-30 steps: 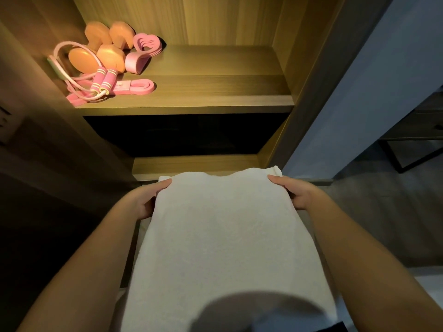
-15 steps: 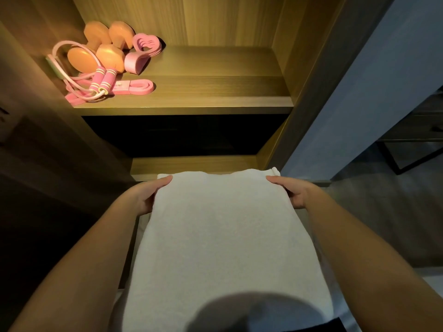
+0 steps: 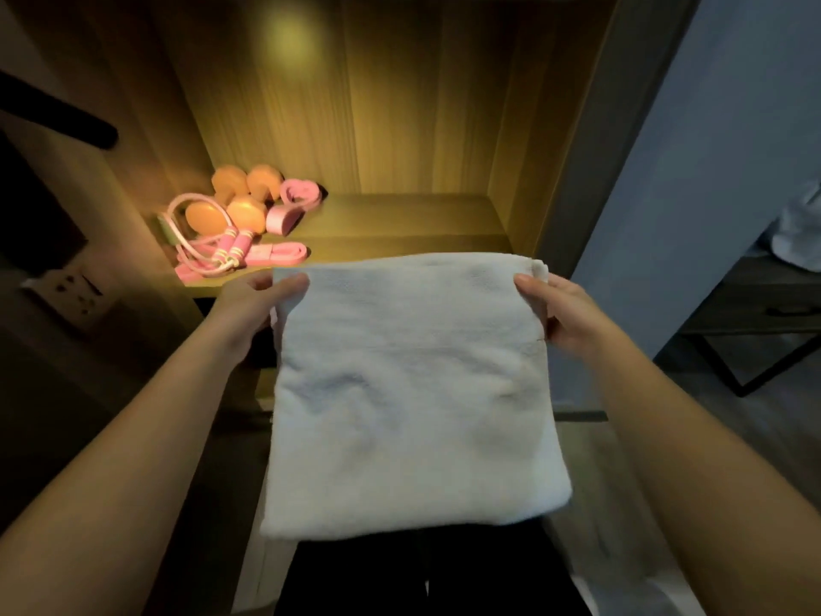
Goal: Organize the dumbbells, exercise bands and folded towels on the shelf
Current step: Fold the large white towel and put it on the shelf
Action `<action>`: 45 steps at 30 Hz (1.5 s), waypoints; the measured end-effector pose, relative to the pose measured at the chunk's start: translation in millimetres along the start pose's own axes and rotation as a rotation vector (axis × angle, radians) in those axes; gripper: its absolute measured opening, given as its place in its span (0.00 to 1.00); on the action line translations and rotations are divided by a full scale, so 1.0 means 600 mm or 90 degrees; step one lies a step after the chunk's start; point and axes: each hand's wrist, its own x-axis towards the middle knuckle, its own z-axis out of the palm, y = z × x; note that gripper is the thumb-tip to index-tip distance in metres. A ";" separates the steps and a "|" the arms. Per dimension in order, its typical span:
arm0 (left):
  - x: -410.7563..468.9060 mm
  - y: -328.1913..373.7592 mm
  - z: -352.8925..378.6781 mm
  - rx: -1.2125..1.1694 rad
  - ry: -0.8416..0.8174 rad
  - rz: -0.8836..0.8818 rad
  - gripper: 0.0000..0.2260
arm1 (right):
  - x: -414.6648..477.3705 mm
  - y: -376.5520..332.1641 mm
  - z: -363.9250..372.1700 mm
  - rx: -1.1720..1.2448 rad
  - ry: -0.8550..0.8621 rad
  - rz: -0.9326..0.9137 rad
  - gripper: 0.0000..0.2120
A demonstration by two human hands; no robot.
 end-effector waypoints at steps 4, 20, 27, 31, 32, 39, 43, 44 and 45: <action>-0.015 0.084 -0.016 0.005 0.031 0.143 0.03 | -0.021 -0.078 0.004 -0.013 -0.013 -0.137 0.22; -0.022 0.185 -0.043 0.207 0.011 0.299 0.04 | -0.029 -0.190 -0.033 -0.325 -0.043 -0.345 0.08; 0.007 0.199 -0.070 0.629 -0.158 0.339 0.10 | -0.021 -0.196 -0.031 -0.691 -0.170 -0.302 0.11; 0.013 0.196 -0.057 0.830 -0.195 0.377 0.13 | -0.016 -0.200 -0.013 -0.818 -0.187 -0.287 0.17; 0.017 0.195 -0.051 0.846 -0.193 0.370 0.14 | -0.014 -0.201 -0.006 -0.865 -0.204 -0.267 0.21; 0.047 0.203 -0.028 1.036 -0.186 0.409 0.06 | 0.003 -0.202 0.023 -0.996 -0.224 -0.338 0.05; 0.050 0.205 -0.048 0.970 -0.172 0.424 0.07 | 0.017 -0.210 -0.016 -0.881 -0.150 -0.309 0.05; 0.049 0.202 -0.047 0.972 -0.182 0.424 0.07 | 0.021 -0.212 -0.019 -0.874 -0.148 -0.294 0.05; 0.047 0.200 -0.041 0.974 -0.191 0.415 0.07 | 0.022 -0.214 -0.017 -0.882 -0.154 -0.283 0.05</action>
